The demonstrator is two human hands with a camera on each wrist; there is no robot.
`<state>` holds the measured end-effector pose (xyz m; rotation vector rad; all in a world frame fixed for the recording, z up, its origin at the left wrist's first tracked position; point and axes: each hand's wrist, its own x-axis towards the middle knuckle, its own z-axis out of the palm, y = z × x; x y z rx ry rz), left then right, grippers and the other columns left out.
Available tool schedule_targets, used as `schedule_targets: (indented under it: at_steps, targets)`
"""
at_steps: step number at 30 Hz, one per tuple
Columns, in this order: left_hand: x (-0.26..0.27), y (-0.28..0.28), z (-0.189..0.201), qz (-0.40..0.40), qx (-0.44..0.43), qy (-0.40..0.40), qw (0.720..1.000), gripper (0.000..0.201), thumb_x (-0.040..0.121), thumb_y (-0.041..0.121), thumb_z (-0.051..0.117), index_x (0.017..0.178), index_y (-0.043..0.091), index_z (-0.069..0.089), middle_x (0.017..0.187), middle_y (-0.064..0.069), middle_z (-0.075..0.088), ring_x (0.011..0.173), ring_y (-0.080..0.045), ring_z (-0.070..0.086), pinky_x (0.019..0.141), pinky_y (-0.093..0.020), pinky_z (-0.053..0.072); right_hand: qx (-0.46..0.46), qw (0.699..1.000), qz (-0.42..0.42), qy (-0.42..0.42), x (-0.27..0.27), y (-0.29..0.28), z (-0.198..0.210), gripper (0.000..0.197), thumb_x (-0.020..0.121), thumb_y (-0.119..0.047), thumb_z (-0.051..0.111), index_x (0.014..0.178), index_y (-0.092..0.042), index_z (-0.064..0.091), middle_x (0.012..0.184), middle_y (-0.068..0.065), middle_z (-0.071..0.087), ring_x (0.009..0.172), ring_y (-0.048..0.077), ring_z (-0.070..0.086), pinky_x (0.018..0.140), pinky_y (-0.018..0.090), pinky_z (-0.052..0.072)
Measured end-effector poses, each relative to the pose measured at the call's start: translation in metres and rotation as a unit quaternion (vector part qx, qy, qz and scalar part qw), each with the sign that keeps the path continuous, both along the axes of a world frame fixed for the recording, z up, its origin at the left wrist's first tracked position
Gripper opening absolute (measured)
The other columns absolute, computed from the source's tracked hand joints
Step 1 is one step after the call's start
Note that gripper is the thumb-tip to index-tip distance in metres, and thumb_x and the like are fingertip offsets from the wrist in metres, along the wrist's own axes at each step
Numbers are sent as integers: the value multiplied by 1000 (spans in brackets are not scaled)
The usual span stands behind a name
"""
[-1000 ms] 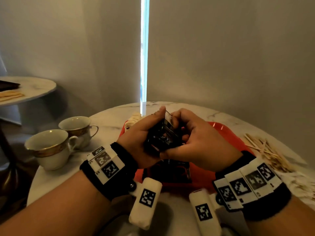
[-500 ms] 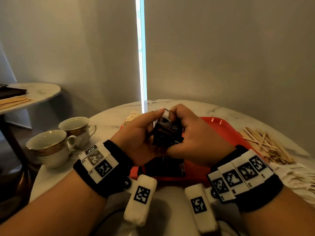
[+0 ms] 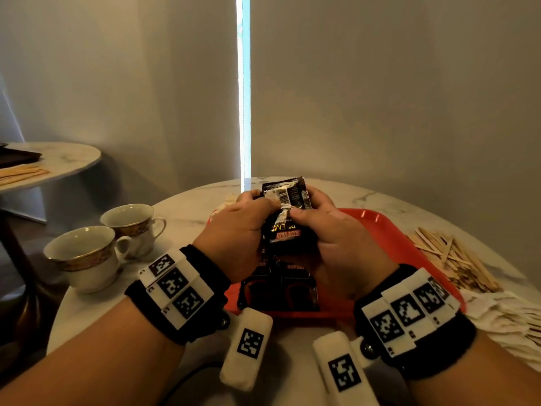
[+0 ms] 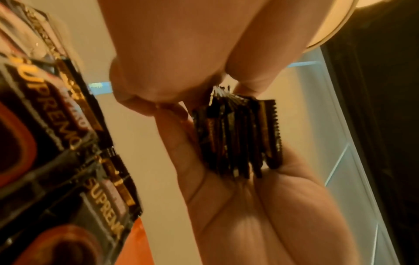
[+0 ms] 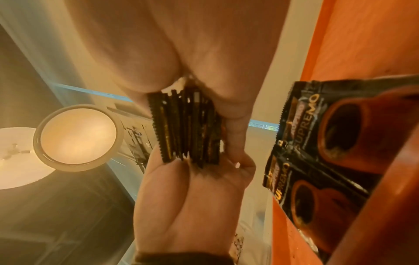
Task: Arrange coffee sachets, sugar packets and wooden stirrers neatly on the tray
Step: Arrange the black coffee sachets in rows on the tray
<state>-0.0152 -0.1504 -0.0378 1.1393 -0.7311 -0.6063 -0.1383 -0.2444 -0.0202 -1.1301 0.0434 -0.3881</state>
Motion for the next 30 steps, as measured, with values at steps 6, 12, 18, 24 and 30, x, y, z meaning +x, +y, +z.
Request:
schedule_targets:
  at_steps: [6, 12, 18, 24, 30]
  targets:
    - [3, 5, 7, -46, 12, 27, 999, 57, 75, 39, 76, 125, 21, 57, 120, -16, 68, 101, -30, 71, 82, -54, 59, -6, 1000, -20, 18, 0, -6, 0, 41, 100, -3, 47, 137, -18, 53, 108, 16, 73, 90, 35, 73, 66, 47, 61]
    - [7, 8, 9, -53, 13, 52, 997, 62, 79, 32, 70, 138, 24, 53, 121, -15, 65, 99, -30, 65, 68, -40, 53, -4, 999, -29, 13, 0, -11, -1, 53, 101, -2, 43, 138, -39, 49, 112, 14, 73, 87, 37, 73, 52, 42, 58]
    - [-9, 4, 5, -159, 41, 151, 975, 52, 94, 38, 47, 138, 12, 57, 128, -18, 67, 114, -36, 66, 89, -50, 58, 3, 1000, -19, -16, 4, -8, -2, 49, 101, 4, 35, 127, -31, 57, 104, 9, 76, 92, 29, 73, 81, 54, 58]
    - [-2, 2, -1, -64, 82, 32, 994, 61, 86, 57, 68, 134, 21, 59, 129, -18, 65, 113, -37, 65, 82, -52, 58, -30, 999, -18, 12, 0, -13, 0, 49, 101, 2, 36, 129, -33, 55, 104, 8, 76, 90, 32, 72, 68, 48, 57]
    - [10, 19, 18, 17, -60, -95, 994, 43, 73, 4, 79, 107, 27, 70, 98, -6, 54, 73, -13, 56, 55, -21, 47, -26, 997, -67, 42, 1, -18, 0, 40, 100, -4, 39, 133, -21, 53, 112, 18, 69, 79, 35, 70, 46, 32, 50]
